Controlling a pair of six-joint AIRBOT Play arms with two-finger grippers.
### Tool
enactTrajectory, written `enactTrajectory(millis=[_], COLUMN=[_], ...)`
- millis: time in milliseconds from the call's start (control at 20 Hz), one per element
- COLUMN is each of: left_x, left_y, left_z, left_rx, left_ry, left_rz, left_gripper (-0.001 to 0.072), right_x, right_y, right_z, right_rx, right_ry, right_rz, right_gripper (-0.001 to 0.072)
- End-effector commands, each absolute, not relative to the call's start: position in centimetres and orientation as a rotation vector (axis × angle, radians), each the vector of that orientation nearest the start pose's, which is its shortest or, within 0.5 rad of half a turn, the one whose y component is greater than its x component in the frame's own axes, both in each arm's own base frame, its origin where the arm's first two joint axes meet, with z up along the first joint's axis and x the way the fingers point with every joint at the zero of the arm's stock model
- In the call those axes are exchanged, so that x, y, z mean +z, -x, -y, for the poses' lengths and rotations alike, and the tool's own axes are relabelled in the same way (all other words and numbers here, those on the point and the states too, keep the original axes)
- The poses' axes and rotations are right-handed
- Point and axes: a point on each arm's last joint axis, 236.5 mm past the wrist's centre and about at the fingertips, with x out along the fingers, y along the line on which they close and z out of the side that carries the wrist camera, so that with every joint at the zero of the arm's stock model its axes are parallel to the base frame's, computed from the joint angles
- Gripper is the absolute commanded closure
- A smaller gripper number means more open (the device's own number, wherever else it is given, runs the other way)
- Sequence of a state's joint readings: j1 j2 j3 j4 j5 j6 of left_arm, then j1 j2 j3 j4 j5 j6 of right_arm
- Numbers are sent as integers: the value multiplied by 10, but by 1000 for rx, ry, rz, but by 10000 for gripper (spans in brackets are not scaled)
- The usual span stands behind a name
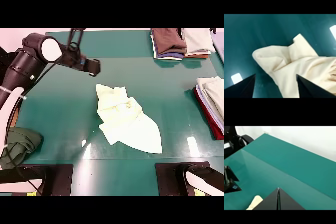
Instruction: Fold the shirts.
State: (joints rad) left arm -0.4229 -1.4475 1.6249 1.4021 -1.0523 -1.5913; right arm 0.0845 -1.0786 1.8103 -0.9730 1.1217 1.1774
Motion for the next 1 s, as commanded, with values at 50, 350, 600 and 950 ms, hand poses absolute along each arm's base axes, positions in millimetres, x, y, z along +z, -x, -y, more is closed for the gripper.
enactTrajectory(millis=[50, 350, 600, 950], left_x=[29, -49, -52, -35], left_y=[-458, -472, -490, -494], left_z=[212, 246, 262, 266], left_rx=[-397, -395, -390, -420], left_ry=[152, 374, 439, 446], left_rz=[-1124, -1216, -1141, -1124], left_gripper=[111, 110, 111, 682], right_x=[394, 391, 388, 366], right_y=[-367, -365, -364, -361], right_z=[-153, -154, -154, -148], right_rx=[638, 643, 649, 635], right_ry=[39, 42, 45, 70], right_rz=[-304, -315, -330, -399], right_gripper=[695, 696, 696, 696])
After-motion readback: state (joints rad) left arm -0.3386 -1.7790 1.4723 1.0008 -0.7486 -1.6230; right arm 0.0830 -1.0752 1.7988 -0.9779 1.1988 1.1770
